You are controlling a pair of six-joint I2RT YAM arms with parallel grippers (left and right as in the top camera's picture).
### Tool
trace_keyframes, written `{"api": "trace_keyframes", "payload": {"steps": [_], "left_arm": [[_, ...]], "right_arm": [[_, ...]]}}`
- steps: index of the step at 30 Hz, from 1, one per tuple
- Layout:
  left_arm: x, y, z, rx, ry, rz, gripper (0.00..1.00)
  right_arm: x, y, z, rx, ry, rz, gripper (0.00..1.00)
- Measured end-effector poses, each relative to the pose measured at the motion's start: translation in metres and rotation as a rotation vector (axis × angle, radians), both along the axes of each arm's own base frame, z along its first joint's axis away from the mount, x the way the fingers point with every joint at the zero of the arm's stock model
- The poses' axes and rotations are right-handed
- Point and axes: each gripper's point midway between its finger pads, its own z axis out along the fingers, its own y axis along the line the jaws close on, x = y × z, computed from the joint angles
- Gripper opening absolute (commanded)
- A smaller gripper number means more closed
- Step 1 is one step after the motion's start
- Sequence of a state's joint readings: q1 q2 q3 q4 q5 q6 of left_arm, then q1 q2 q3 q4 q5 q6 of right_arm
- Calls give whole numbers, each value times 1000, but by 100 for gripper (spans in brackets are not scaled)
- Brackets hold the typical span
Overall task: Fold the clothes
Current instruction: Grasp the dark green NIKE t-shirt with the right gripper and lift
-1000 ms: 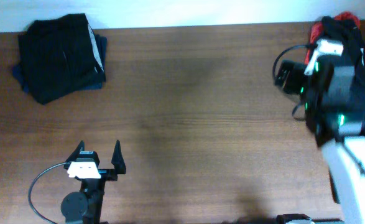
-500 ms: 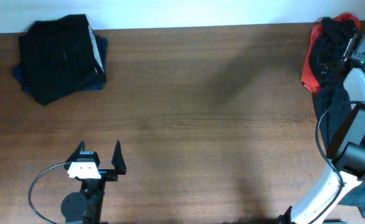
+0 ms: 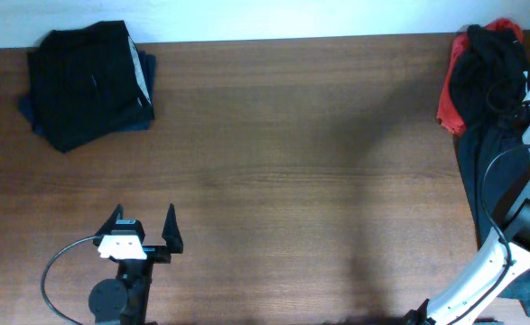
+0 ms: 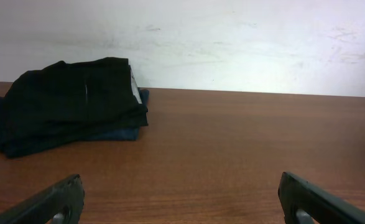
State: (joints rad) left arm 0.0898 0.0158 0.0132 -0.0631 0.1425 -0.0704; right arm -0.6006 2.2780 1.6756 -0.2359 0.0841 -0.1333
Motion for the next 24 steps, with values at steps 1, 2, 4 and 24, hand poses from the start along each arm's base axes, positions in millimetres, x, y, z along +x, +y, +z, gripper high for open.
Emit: {"api": "trace_keyframes", "payload": {"steps": [1,2,4,24], "left_arm": [[0,0,0,0,0,0,99],[0,0,0,0,0,0,99],[0,0,0,0,0,0,99],[0,0,0,0,0,0,99]], "right_arm": [[0,0,0,1,1,-1,9],[-1,1,-1,9,4,-6,4],[-6,3,-3,26,34,-9,4],[-82,678,194,420,7,1206,41]]}}
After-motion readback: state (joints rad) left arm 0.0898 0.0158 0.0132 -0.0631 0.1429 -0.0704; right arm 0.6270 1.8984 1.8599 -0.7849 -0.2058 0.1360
